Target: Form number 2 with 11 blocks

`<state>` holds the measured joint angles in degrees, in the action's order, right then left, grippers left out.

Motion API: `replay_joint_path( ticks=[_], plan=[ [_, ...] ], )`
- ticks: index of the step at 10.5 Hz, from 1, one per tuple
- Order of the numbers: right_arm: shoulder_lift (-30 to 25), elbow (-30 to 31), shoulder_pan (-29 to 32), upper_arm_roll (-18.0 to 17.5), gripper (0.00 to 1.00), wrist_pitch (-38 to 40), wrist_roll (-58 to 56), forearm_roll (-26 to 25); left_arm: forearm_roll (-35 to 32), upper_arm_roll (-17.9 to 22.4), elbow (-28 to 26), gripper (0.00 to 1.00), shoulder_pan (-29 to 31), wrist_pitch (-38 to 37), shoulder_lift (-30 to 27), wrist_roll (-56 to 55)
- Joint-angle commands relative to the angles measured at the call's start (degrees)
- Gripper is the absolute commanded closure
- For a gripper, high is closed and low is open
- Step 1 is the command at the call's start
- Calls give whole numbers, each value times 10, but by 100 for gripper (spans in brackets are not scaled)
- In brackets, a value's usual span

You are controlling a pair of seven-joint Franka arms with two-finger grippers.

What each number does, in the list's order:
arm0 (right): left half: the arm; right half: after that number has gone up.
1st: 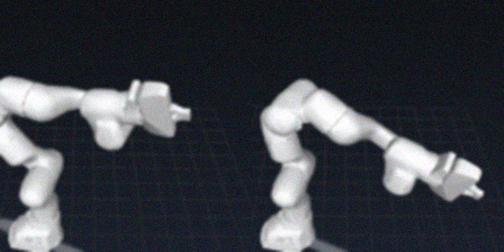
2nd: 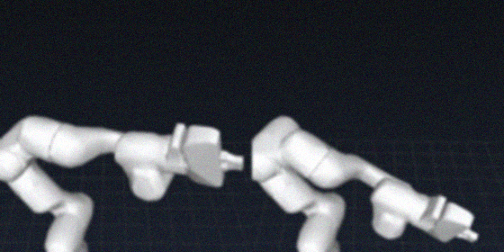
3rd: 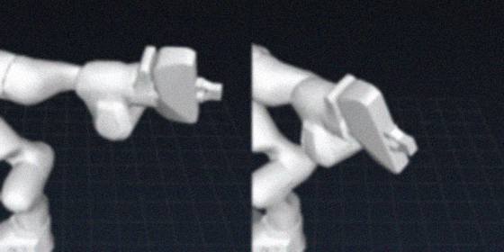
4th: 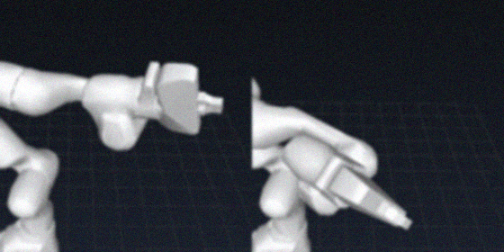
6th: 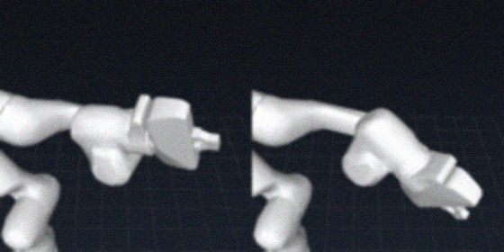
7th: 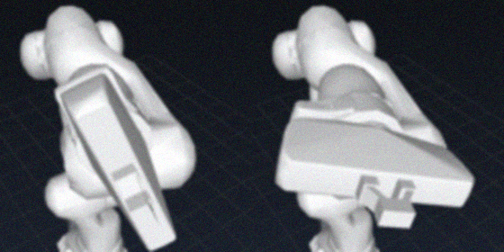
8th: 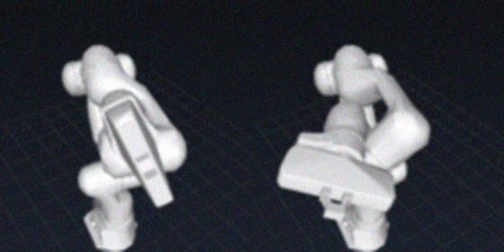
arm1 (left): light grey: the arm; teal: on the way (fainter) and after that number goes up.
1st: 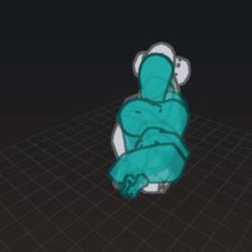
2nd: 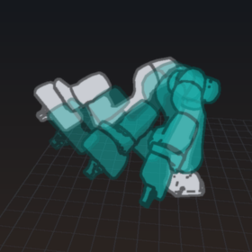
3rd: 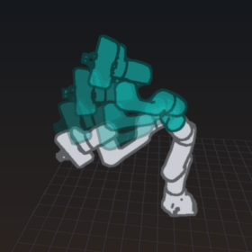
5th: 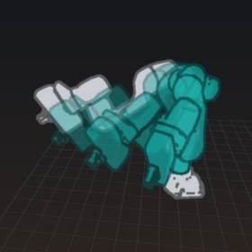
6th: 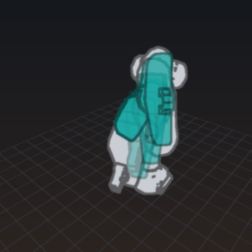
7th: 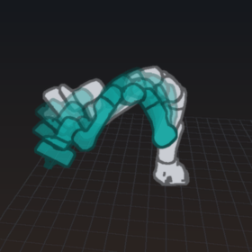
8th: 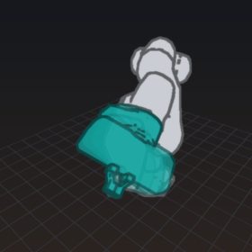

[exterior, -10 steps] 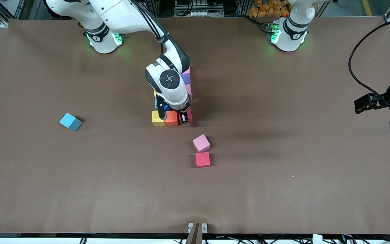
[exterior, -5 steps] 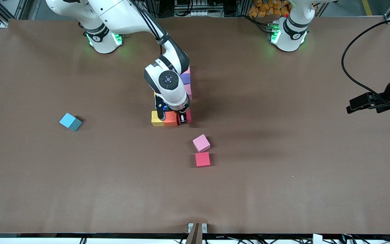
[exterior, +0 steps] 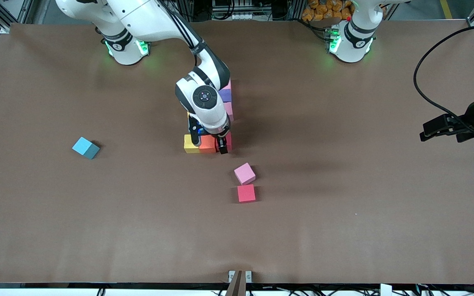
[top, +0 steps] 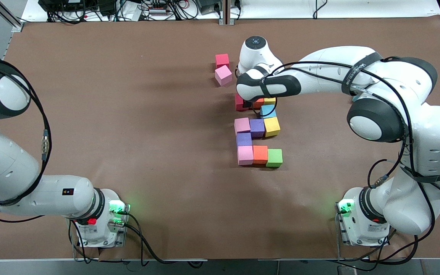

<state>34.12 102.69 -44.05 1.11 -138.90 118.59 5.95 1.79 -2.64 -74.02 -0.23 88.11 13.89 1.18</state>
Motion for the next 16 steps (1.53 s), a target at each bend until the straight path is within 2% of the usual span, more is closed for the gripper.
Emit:
replay_joint_path(
  ticks=[1,4,5,8,10,12,13,16],
  plan=[
    [-24,2,18,-12,0,3,-8,-14,-25,-7,-14,0,-2,6,-17,34],
    [-39,-31,39,-15,0,59,-76,-13,-25,-5,-14,0,0,-5,-20,37],
    [-48,-38,55,-24,0,82,-133,-12,-25,-8,-14,0,1,-5,-21,39],
    [-92,-38,171,-70,0,146,-367,-9,-25,-2,-14,0,3,-5,-37,39],
    [-119,-37,248,-74,0,208,-562,-9,-24,0,-14,0,3,-5,-35,35],
    [-156,-35,320,-70,0,271,-761,-12,-27,1,-14,0,3,-5,-31,33],
    [-177,-34,343,-56,0,294,-850,-14,-27,1,-14,0,3,-4,-30,33],
    [-245,-35,363,-4,0,342,-1061,-18,-27,1,-14,0,3,-4,-30,32]
  ],
)
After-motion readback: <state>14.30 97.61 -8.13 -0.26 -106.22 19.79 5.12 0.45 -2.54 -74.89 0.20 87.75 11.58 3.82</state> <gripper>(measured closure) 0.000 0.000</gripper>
